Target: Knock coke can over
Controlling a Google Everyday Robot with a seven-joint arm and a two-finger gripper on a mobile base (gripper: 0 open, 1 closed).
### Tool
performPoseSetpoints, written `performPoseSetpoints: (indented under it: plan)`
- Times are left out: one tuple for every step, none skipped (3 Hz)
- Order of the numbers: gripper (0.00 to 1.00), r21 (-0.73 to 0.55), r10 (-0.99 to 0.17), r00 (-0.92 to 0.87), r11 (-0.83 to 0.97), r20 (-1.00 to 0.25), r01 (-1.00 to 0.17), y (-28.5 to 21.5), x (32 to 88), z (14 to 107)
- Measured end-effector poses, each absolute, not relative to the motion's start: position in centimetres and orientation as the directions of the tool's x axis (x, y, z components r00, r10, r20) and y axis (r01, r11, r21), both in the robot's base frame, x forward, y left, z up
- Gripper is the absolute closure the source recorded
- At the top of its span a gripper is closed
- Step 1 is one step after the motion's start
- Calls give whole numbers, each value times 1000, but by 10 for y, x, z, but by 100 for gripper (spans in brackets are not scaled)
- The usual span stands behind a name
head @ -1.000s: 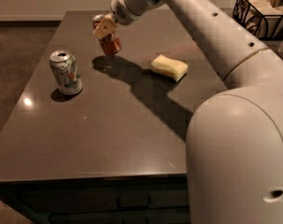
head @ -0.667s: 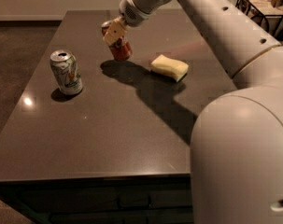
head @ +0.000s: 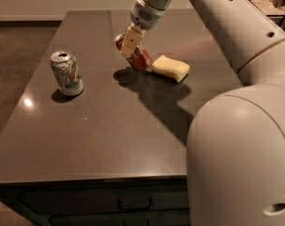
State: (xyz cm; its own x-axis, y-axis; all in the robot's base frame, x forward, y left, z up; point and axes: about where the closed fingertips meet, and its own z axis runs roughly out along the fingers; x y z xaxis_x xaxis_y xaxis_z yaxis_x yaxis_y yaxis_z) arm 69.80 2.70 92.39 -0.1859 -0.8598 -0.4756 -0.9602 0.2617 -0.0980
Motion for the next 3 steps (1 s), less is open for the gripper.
performPoseSetpoints:
  plan:
    - [82, -100, -923, -103, 150, -370, -984, 19, 682, 915]
    - [58, -101, -957, -12, 43, -289, -994, 20, 669, 908]
    - [35, -107, -973, 66, -43, -222, -993, 24, 659, 902]
